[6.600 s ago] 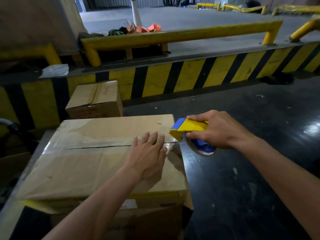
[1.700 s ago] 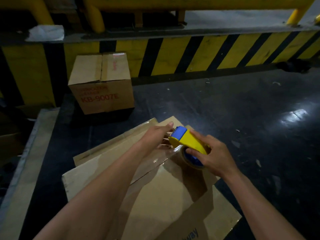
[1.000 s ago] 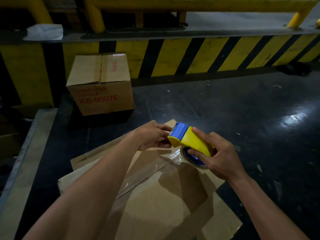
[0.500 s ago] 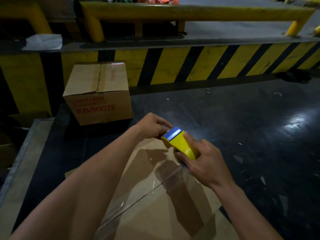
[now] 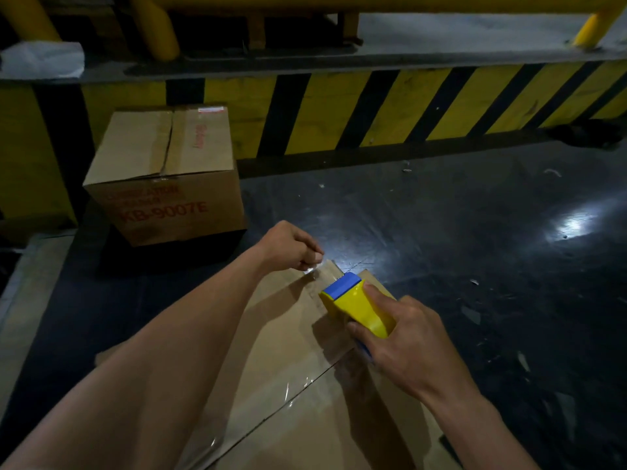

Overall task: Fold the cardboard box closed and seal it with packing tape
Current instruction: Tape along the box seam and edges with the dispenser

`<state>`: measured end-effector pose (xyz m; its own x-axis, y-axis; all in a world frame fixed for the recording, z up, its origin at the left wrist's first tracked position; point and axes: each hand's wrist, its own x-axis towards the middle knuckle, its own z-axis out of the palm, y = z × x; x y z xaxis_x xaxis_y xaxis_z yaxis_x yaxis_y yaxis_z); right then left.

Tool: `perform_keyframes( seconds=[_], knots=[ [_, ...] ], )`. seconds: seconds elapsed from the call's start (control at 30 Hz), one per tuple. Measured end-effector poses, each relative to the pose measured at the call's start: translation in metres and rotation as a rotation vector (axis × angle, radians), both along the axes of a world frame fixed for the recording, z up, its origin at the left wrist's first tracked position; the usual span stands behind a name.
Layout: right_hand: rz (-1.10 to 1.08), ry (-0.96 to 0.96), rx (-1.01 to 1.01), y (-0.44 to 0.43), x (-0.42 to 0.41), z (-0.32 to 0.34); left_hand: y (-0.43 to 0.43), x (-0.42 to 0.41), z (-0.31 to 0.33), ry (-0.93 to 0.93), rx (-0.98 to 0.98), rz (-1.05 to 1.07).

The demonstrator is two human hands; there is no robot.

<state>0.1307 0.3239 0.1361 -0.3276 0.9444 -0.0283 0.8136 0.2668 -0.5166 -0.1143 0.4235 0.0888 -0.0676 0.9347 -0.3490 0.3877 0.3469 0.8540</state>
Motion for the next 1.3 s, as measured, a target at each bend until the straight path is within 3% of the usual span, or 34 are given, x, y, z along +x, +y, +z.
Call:
perform_keyframes(
  seconds=[0.43,0.73,1.3],
  knots=[
    [-0.028,-0.06,-0.042,0.005,0.005,0.004,0.02,0.009,-0.023,0.167,0.045,-0.033],
    [-0.006,-0.111,-0.041,0.01,0.004,0.009,0.018,0.01,-0.028,0.082,0.045,0.024],
    [-0.008,-0.107,-0.046,0.015,0.001,0.004,0.019,0.014,-0.035,0.094,-0.036,0.052]
  ],
)
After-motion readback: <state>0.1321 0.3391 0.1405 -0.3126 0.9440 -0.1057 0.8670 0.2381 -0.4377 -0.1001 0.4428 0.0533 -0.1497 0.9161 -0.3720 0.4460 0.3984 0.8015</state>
